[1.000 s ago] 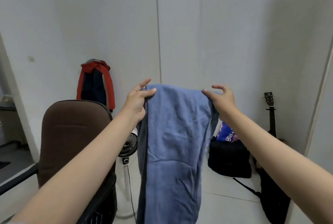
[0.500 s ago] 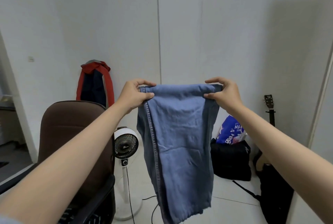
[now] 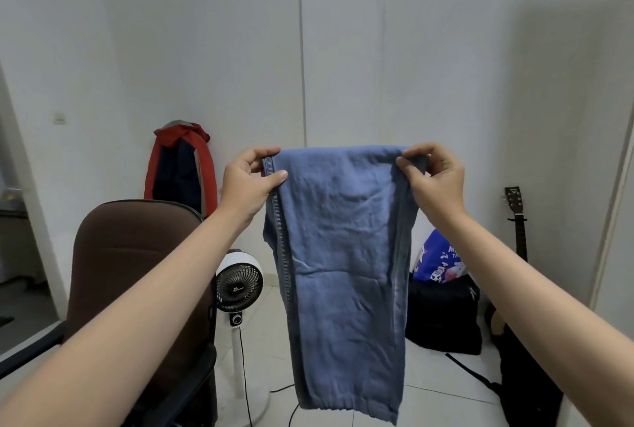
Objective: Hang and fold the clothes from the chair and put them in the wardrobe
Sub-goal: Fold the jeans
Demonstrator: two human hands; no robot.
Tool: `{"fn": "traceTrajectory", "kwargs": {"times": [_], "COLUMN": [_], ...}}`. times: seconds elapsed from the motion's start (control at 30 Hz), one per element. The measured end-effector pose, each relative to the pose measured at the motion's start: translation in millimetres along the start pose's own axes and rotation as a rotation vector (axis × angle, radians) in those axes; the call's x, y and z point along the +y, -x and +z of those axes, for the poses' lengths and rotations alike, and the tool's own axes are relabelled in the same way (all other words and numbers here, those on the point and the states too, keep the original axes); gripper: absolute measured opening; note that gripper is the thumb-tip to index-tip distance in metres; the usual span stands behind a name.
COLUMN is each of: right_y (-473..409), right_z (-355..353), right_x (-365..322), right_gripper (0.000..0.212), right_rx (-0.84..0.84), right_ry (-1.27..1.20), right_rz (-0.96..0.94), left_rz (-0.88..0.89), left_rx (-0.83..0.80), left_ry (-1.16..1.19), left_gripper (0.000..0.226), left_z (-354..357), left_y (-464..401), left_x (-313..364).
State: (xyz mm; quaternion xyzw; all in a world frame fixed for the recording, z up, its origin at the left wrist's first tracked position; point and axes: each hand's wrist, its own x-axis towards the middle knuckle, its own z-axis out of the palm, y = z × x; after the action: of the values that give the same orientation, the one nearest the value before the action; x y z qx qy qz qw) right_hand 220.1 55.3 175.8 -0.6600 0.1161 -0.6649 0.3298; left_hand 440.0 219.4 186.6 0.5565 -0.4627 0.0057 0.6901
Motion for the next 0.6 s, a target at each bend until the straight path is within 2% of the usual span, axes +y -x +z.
{"fn": "traceTrajectory", "kwargs": {"times": [0.1,0.17,0.27,0.37,0.47,0.6], "right_y": [8,14,14,8,10,19], "right_z": [1,2,4,0,2,9], "right_x": [-5,-3,2,4,11,25], "right_gripper": [0.029,0.043,0.052,0.047,0.038,0.022], "right_rx": [-0.211,-0.311,-0.266,-0.172,-0.189,-0.232], "right_ry": [0.104,0.231,0.206,0.12,0.234,0.337], "right_rz": [-0.126,-0.189,-0.116,0.018,0.113,0.295], "left_rz": [0.018,-0.018,-0.031,-0.081,-0.19,-0.296], "left_rx": [0.033,0.035,0.06,0.069,0.09,0.093], "left_ry": [-0.081,0.053,0.133,0.13,-0.036,-0.428], "left_gripper": [0.039,0.042,0.035,0.03,0.026,0.014], "left_z": [-7,-8,-7,-9,-9,-4], "left_y": [1,1,0,-1,-5,-1], "left_x": [1,3,6,5,-3,-9]}}
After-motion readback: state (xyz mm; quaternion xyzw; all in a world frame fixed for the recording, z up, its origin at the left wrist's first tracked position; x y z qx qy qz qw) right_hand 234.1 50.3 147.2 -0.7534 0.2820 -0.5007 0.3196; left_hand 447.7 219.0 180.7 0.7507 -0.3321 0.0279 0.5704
